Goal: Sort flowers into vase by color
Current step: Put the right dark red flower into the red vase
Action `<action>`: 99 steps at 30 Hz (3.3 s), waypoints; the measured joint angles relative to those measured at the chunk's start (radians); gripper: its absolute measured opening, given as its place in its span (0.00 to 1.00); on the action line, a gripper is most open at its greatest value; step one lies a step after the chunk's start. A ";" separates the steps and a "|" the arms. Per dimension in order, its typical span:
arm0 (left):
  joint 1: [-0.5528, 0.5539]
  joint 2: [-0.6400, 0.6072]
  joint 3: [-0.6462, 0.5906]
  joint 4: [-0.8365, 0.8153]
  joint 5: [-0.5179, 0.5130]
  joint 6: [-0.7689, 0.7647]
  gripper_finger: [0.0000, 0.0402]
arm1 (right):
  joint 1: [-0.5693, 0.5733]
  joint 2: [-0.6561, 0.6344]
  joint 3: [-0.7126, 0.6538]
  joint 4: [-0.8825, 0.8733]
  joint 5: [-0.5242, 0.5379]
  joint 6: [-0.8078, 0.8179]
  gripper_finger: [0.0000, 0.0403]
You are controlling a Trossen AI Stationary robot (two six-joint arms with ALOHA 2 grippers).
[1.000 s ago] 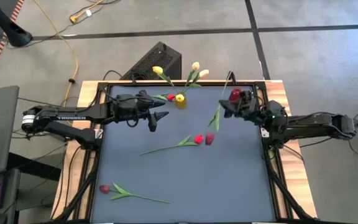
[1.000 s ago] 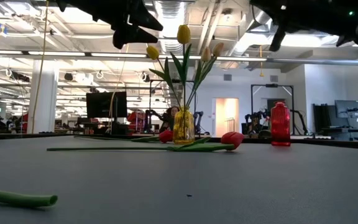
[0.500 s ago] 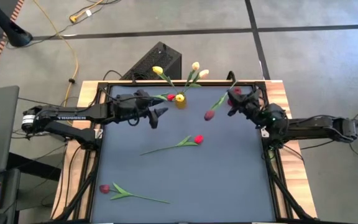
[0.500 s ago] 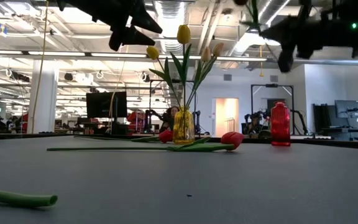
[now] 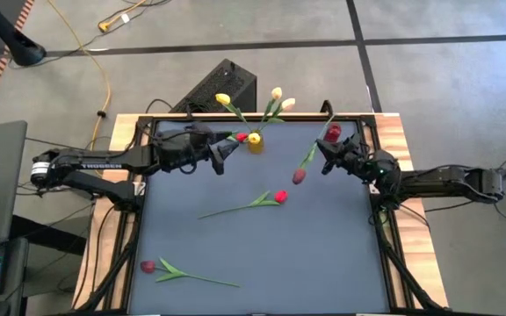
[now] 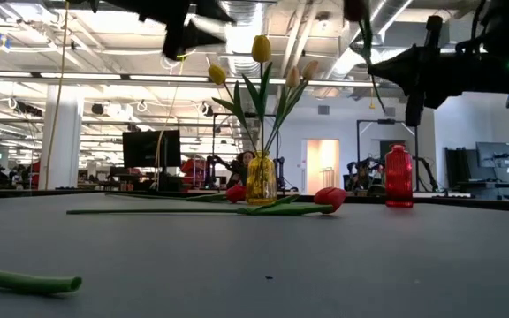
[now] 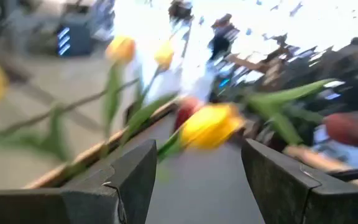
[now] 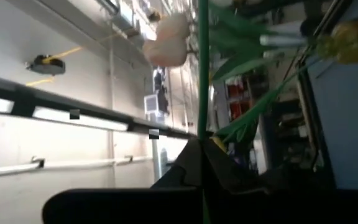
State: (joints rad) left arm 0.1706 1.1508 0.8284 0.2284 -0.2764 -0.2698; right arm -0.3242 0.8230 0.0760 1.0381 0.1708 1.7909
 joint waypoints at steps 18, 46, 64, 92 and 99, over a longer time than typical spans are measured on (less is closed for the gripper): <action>-0.133 0.484 0.632 -0.090 0.104 1.158 0.56 | 0.160 0.002 0.099 -0.027 0.016 0.024 0.05; -0.144 0.751 0.874 -0.250 0.221 1.438 0.56 | 0.218 0.002 0.099 -0.028 0.051 0.008 0.05; -0.142 0.751 0.874 -0.256 0.229 1.435 0.10 | 0.218 0.002 0.100 -0.035 0.042 -0.046 0.10; -0.067 0.621 0.873 -0.229 0.161 0.772 0.00 | 0.009 -0.006 0.116 -0.056 -0.706 -0.809 0.59; -0.052 0.581 0.873 -0.338 0.192 0.443 0.00 | 0.006 -0.007 0.264 -0.158 -0.750 -1.125 0.56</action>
State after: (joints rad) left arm 0.1188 1.7320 1.7016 -0.1100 -0.0844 0.1735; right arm -0.3180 0.8162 0.3403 0.8799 -0.5788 0.6660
